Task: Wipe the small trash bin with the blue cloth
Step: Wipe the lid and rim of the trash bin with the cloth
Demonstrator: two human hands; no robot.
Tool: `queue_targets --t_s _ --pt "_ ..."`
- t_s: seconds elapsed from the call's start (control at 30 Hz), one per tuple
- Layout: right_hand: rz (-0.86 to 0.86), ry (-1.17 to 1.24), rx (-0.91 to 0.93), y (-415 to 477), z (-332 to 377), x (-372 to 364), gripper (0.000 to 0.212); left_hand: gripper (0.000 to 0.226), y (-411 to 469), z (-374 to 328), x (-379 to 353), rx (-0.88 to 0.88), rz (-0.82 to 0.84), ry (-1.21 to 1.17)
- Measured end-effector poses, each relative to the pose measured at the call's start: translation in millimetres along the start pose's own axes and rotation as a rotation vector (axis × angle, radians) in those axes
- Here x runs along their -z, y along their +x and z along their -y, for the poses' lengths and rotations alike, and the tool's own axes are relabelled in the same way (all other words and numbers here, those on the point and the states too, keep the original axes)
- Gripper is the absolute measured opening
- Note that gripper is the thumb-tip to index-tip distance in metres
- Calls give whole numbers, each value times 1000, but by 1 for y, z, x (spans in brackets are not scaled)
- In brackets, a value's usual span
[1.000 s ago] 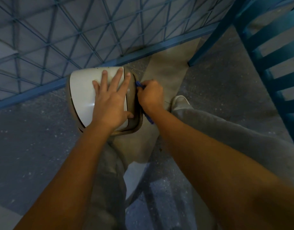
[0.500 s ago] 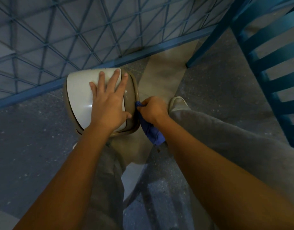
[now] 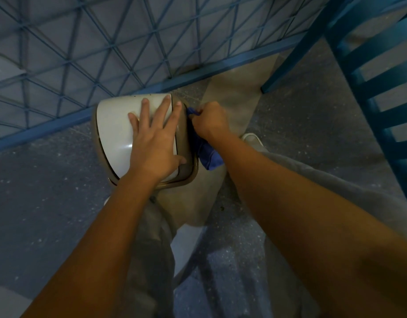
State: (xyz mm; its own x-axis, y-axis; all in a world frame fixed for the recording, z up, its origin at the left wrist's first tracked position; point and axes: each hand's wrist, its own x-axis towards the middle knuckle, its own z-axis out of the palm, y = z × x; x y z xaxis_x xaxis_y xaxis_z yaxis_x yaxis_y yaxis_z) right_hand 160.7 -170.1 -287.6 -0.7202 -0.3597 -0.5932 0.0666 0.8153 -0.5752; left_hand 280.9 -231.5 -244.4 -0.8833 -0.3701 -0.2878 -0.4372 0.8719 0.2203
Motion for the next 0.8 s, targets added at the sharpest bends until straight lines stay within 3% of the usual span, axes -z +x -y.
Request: queue_targets --t_s 0.4,0.7,0.8 --pt "-11 55 -1 -55 -41 -22 24 113 -2 0 3 0 7 -1" --pt "112 390 -184 -70 -54 -16 21 84 -8 -6 3 -94 -22 -51" --pt "141 516 -243 -76 -58 -20 17 84 -11 -6 1 -105 -22 -45"
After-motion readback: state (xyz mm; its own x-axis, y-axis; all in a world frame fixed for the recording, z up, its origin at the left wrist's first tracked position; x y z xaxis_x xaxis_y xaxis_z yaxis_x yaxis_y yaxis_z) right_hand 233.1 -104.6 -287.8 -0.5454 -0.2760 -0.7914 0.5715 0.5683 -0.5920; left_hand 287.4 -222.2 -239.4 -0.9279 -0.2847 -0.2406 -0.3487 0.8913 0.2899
